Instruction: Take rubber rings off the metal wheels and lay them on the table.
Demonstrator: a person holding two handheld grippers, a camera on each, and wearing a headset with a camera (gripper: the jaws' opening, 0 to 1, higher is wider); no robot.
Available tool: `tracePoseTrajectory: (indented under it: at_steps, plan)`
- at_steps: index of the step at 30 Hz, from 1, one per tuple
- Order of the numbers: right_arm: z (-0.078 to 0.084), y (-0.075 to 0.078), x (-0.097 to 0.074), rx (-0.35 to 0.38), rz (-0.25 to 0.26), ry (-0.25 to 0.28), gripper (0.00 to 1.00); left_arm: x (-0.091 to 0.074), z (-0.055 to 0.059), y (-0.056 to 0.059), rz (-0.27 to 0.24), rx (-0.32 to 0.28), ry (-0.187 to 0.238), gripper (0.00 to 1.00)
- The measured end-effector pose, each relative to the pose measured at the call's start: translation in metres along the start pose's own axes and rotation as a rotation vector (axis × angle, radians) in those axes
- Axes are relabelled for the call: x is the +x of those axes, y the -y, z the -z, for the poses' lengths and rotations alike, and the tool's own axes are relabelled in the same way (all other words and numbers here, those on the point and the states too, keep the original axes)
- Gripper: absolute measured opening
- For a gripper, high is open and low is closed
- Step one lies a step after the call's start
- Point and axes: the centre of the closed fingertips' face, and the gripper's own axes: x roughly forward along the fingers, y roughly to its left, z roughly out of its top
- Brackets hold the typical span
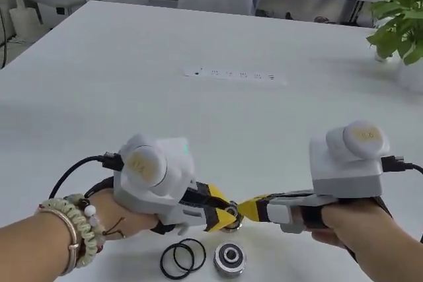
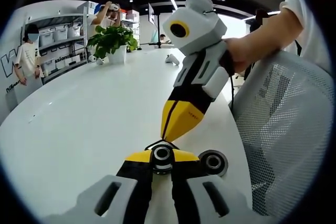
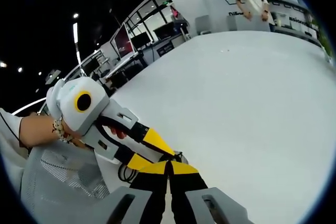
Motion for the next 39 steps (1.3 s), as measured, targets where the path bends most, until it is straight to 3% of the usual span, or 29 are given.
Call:
tracePoseTrajectory:
  at_steps: [15, 25, 39]
  plan:
    - [-0.003, -0.009, -0.002, 0.008, -0.036, 0.020, 0.00, 0.000, 0.001, 0.001, -0.004, 0.001, -0.004, 0.07]
    - [-0.001, 0.002, -0.003, 0.016, 0.007, 0.017, 0.00, 0.000, 0.001, 0.001, -0.009, -0.002, -0.010, 0.07]
    - [-0.005, 0.007, -0.005, 0.021, 0.018, 0.028, 0.00, -0.007, 0.004, 0.002, 0.015, 0.009, -0.048, 0.08]
